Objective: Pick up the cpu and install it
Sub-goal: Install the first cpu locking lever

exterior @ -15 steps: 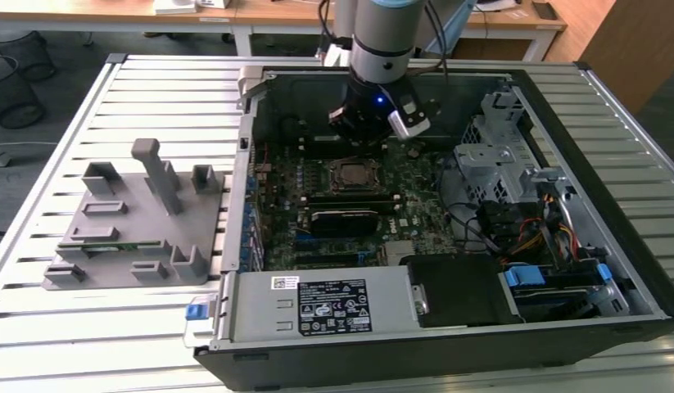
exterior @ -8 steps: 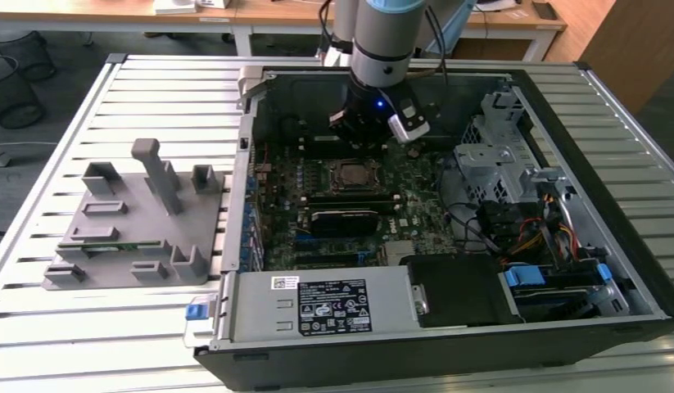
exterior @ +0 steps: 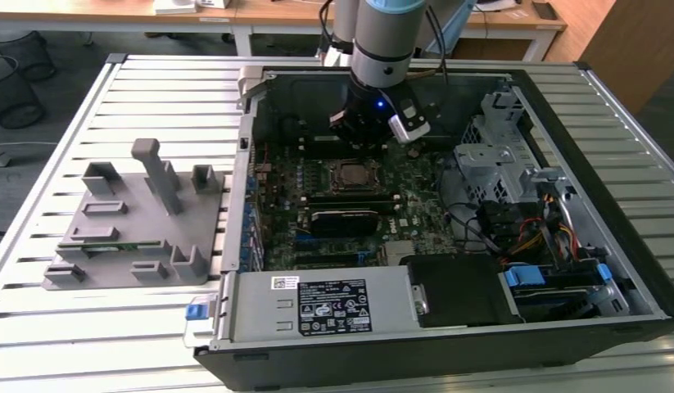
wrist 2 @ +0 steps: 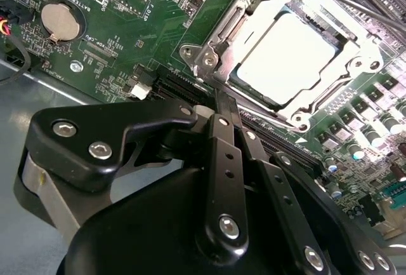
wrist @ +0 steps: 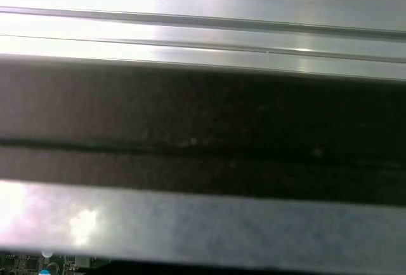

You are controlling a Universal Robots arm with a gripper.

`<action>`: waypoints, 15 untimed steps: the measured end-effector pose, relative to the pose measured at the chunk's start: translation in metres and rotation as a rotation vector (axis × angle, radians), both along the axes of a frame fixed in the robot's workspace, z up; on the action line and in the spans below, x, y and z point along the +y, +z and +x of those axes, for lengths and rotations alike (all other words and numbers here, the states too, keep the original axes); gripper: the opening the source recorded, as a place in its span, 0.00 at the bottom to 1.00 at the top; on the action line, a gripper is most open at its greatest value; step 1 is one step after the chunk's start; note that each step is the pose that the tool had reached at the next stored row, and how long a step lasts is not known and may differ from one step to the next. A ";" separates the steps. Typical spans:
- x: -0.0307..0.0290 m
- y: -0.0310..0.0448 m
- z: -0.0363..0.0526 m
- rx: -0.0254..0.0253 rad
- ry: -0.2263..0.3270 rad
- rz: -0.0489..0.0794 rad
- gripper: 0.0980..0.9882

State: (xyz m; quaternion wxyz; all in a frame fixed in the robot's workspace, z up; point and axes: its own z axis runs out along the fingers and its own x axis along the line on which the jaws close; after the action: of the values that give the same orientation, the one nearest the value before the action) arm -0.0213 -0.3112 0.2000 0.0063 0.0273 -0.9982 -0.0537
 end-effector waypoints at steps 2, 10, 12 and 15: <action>0.0001 0.0000 0.0000 0.0000 0.000 -0.003 0.01; -0.0001 -0.0020 -0.0001 0.0005 0.000 -0.025 0.01; -0.0001 -0.0025 -0.0001 0.0004 0.000 -0.030 0.01; 0.0000 -0.0025 0.0000 0.0001 0.000 -0.032 0.01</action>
State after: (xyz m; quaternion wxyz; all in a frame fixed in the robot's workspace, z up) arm -0.0213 -0.3113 0.1974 0.0067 0.0272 -0.9989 -0.0379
